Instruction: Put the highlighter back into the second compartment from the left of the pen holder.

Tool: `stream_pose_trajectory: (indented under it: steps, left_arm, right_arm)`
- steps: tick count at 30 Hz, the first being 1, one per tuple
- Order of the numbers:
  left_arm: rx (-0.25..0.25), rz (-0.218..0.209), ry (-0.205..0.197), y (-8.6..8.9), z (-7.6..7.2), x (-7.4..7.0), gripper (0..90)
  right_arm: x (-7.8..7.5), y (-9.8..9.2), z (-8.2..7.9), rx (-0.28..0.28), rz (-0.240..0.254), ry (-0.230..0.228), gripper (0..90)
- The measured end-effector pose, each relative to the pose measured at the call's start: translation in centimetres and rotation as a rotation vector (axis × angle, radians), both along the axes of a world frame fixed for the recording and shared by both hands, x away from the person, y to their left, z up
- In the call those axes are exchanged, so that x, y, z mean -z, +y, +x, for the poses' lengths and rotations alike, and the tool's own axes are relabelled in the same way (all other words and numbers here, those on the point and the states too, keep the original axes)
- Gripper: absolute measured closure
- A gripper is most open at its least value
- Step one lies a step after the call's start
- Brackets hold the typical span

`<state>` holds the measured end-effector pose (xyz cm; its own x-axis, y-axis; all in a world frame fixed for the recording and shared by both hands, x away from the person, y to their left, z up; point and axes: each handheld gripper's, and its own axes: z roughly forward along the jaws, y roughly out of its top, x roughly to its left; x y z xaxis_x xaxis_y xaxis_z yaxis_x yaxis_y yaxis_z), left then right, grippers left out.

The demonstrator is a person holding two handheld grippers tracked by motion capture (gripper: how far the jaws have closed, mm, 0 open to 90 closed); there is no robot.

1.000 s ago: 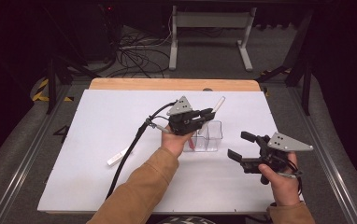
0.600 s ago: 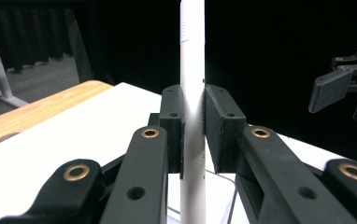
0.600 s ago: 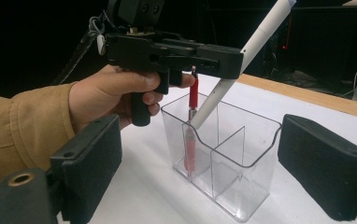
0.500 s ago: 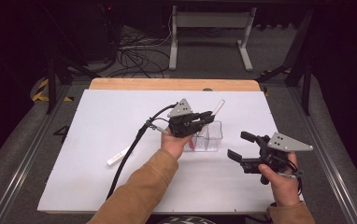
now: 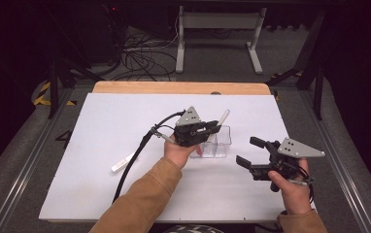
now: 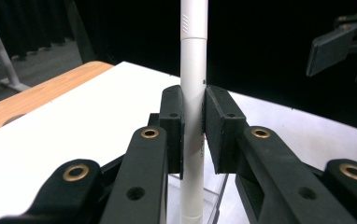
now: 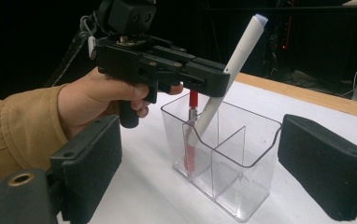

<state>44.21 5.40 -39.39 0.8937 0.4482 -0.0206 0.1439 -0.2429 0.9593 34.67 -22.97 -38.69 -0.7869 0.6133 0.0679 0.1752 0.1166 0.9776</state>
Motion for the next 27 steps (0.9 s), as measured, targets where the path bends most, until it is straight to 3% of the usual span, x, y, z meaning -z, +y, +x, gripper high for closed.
stream_pose_trajectory:
  steps: [11,22,27]
  left_arm:
    - [-0.005,0.062,-0.002,0.0,-0.3,0.2,77.3]
    - [0.015,0.042,0.032,0.9,-0.8,-0.2,55.2]
    - [0.022,0.037,0.028,1.6,-1.3,-1.2,39.4]
  right_arm:
    - [0.0,0.0,0.0,0.000,0.001,-0.001,14.3]
    - [0.0,-0.1,0.0,0.003,0.002,-0.002,14.3]
    - [0.0,-0.1,0.0,0.005,0.000,-0.002,14.2]
